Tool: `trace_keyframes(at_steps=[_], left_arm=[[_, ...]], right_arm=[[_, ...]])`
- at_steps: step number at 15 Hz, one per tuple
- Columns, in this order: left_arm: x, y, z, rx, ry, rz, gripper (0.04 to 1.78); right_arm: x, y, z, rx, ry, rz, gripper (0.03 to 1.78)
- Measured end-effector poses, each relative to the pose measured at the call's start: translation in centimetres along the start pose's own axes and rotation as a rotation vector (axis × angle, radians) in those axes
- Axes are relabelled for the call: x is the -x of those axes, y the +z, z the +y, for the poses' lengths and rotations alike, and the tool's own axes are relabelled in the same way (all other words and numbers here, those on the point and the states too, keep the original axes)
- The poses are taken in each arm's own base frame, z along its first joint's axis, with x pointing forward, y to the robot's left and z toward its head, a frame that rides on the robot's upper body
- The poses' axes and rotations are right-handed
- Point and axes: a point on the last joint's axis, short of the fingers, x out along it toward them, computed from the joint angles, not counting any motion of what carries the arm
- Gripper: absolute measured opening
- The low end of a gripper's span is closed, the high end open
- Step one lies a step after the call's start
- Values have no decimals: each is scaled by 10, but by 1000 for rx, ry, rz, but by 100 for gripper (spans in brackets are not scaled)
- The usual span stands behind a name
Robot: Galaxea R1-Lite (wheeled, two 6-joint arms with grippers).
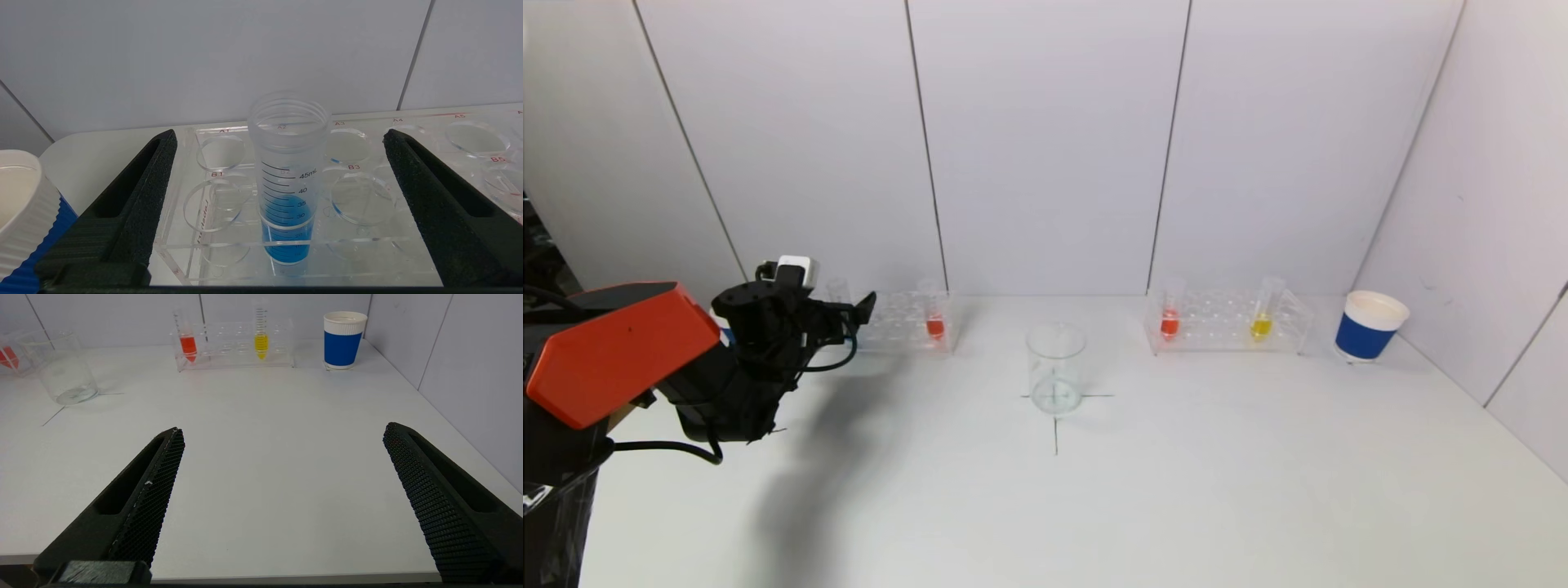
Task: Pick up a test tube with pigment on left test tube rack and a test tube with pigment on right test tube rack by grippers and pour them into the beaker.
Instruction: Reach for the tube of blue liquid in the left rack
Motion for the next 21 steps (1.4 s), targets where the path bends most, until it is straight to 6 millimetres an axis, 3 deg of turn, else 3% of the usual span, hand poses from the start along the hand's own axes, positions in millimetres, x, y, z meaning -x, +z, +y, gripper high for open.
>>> trace_keyframes(at_steps=[21], left_arm=[[-6,1,-9,0,14,0,176]], right_arm=[[0,0,0,0,0,0,177]])
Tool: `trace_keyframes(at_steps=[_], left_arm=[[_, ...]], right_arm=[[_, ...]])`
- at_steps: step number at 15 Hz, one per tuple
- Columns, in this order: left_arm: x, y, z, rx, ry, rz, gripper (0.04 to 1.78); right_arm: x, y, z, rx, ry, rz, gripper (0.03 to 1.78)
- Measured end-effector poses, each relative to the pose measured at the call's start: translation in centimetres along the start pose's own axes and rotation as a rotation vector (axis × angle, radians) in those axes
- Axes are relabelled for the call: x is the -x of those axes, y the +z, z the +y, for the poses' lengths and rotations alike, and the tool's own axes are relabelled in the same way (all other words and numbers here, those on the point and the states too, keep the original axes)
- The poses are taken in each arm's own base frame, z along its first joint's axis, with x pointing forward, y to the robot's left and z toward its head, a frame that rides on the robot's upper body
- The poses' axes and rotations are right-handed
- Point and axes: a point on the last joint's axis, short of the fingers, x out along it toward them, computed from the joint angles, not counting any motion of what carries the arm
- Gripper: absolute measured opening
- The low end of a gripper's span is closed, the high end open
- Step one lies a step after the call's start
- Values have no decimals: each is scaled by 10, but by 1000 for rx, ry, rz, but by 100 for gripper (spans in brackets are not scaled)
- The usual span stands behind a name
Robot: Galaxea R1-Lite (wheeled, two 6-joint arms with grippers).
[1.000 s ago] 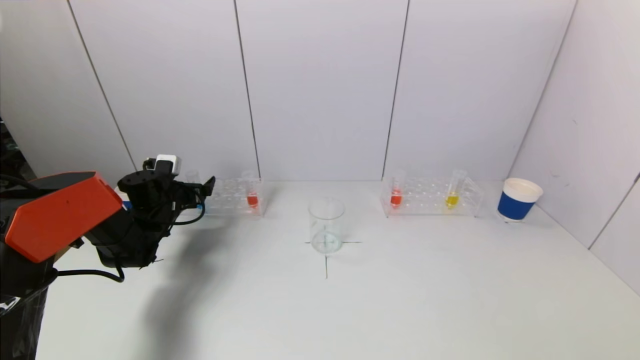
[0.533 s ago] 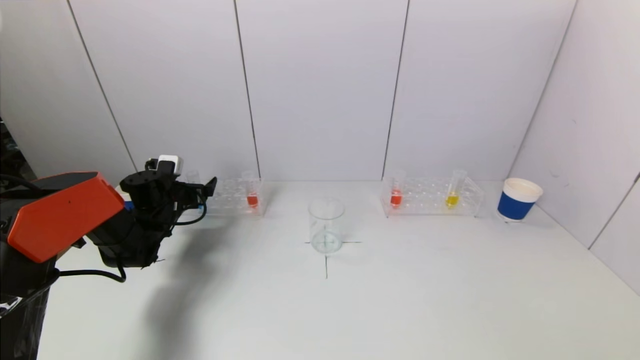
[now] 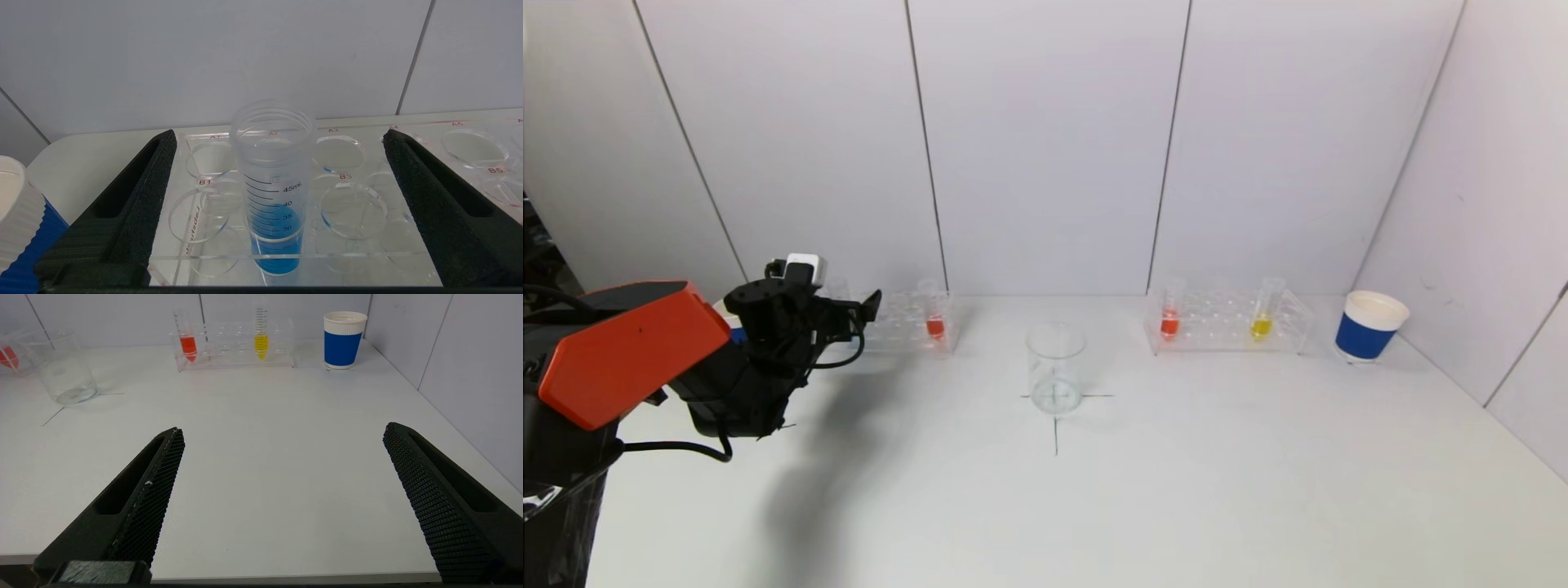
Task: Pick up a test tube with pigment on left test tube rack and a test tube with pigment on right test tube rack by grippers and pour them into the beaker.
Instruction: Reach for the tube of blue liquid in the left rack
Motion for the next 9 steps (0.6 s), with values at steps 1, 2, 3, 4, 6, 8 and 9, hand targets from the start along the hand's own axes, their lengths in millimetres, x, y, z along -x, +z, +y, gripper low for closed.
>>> trace_keyframes(at_steps=[1,2,3,4,6,8,9], left_arm=[[0,0,0,0,0,0,176],[0,0,0,0,0,0,176],[0,0,0,0,0,0,176],[0,0,0,0,0,0,176],[0,0,0,0,0,-1,176],[0,0,2,0,4,2,176],[0,0,2,0,4,5,176]], right_arm=[[0,0,0,0,0,0,177],[0,0,0,0,0,0,177],[0,0,0,0,0,0,177],[0,0,0,0,0,0,177],[0,0,0,0,0,0,177],[0,0,0,0,0,0,177],[0,0,0,0,0,0,177]])
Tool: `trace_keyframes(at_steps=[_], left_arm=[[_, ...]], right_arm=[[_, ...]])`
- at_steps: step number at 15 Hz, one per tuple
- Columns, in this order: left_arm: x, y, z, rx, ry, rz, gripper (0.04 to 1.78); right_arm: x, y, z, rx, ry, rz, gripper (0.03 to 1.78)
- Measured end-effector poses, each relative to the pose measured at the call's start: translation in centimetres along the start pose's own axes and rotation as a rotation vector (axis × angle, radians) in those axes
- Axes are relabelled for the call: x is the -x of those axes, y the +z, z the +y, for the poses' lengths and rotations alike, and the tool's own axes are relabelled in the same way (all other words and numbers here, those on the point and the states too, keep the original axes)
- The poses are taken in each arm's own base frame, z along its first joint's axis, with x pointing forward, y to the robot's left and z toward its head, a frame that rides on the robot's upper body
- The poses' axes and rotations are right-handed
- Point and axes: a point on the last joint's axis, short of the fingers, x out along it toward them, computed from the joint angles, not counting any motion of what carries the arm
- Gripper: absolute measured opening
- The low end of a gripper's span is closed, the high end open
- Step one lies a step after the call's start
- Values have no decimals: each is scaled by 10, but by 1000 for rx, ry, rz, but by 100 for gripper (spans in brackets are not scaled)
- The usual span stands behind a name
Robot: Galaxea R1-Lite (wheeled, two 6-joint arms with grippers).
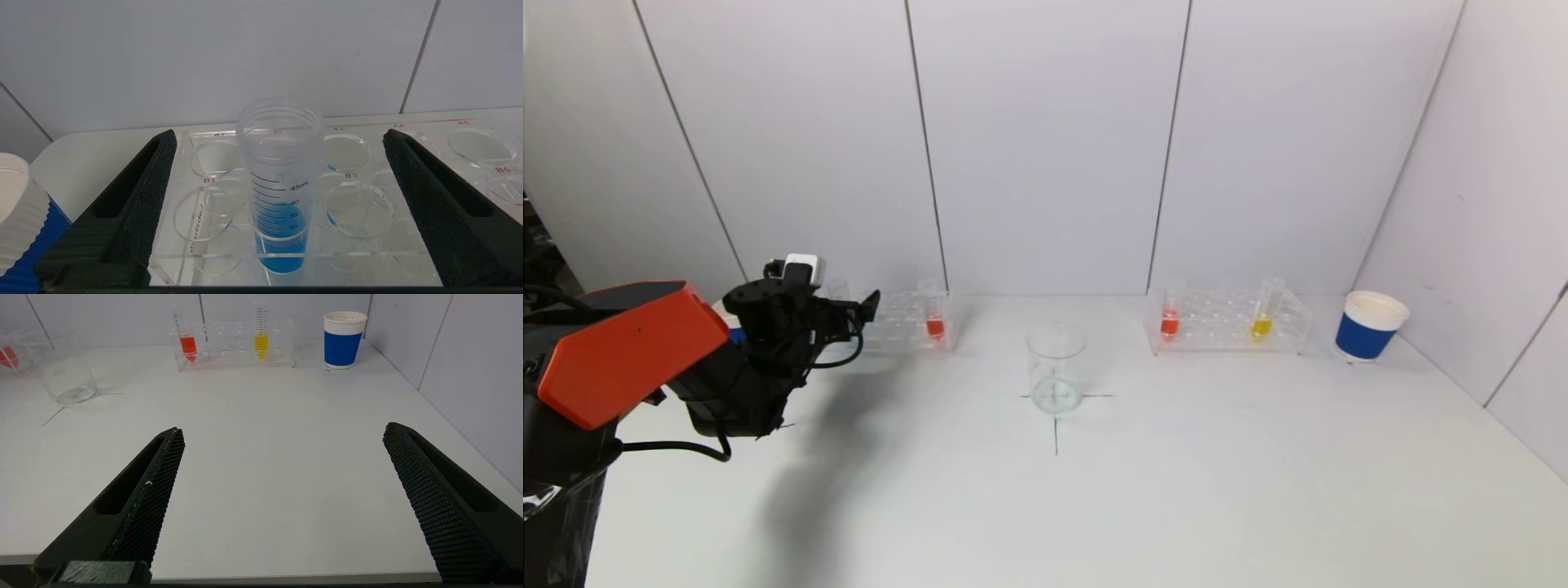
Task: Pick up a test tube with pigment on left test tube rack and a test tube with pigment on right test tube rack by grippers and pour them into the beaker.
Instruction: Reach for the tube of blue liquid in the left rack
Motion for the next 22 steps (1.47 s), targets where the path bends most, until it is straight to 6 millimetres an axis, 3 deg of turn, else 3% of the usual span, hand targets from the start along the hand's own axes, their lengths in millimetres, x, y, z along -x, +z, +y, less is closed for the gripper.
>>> trace_keyframes(at_steps=[12,15,20,22], left_arm=[[0,0,1,0,3,1,171],[0,0,1,0,2,-1,143],[0,0,1,0,3,-2,56],[0,0,0,0,2,-2,45]], right_arm=[[0,0,0,0,0,0,177],[0,0,0,0,0,0,177],[0,0,0,0,0,0,177],[0,0,0,0,0,0,177]])
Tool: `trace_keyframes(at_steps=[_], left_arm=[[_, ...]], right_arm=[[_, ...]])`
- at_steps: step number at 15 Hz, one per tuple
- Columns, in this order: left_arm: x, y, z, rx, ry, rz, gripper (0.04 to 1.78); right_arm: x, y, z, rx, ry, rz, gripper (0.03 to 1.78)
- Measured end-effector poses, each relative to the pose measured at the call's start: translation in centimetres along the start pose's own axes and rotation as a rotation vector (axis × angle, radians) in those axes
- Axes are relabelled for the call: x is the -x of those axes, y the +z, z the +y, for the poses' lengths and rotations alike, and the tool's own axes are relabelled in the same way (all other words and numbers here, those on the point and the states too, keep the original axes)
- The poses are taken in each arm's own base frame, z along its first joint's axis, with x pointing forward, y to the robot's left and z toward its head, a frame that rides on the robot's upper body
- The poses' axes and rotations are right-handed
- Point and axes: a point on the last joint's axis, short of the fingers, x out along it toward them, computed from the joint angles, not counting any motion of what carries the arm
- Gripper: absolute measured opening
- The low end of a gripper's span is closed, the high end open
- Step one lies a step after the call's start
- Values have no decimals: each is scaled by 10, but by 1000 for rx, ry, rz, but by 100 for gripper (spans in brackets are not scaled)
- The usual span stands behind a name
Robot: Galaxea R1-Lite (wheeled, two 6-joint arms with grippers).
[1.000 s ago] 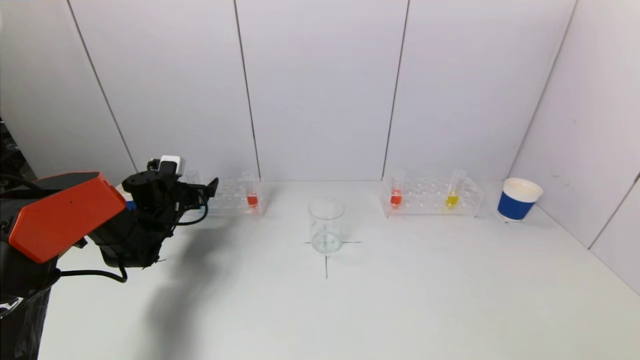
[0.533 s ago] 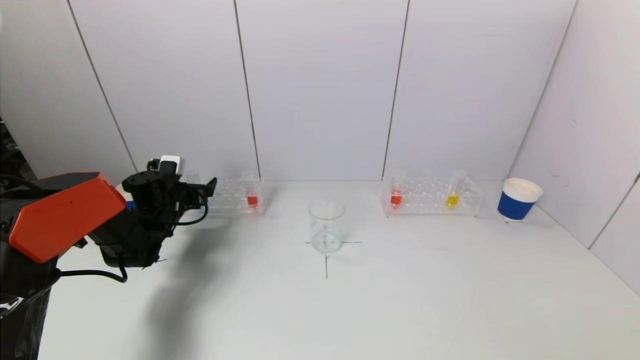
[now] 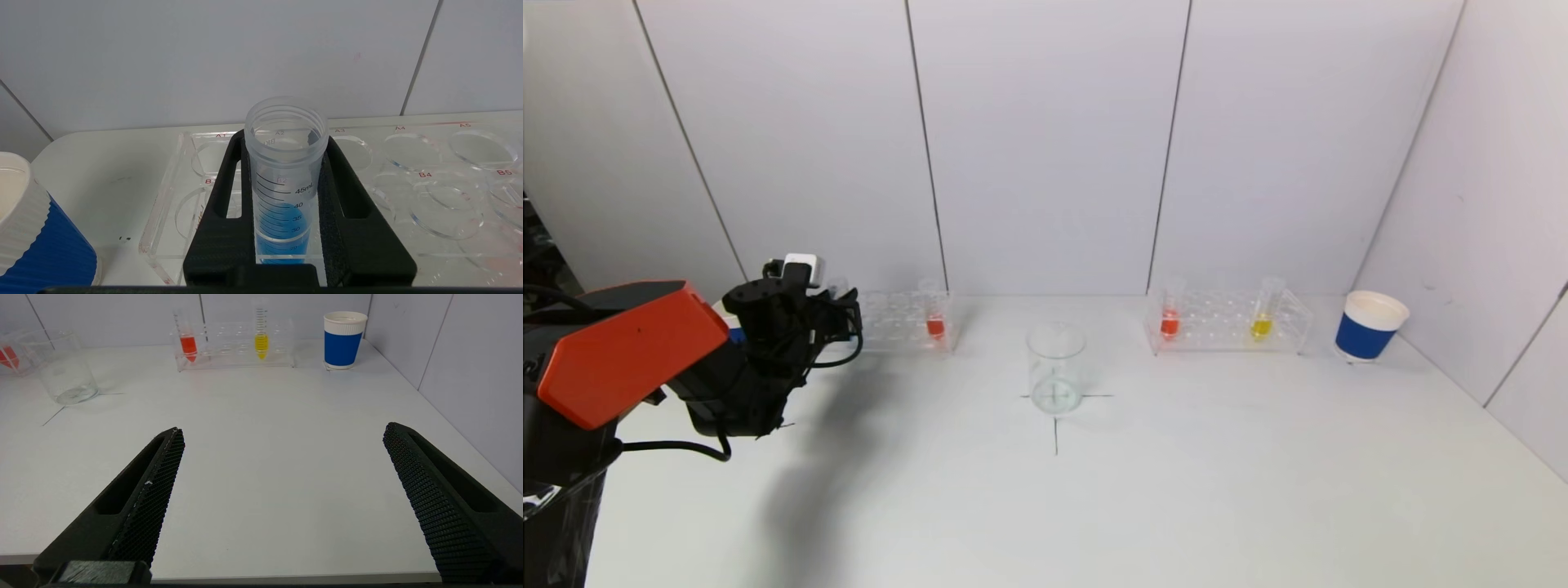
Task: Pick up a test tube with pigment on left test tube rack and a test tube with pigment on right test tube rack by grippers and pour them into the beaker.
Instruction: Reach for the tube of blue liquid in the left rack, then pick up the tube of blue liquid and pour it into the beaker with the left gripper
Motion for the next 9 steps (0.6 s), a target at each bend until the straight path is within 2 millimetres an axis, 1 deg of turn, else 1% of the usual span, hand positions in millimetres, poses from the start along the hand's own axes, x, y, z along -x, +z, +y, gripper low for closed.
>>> trace_keyframes(at_steps=[9], left_arm=[[0,1,1,0,1,-2,45]], right_arm=[[0,0,0,0,0,0,177]])
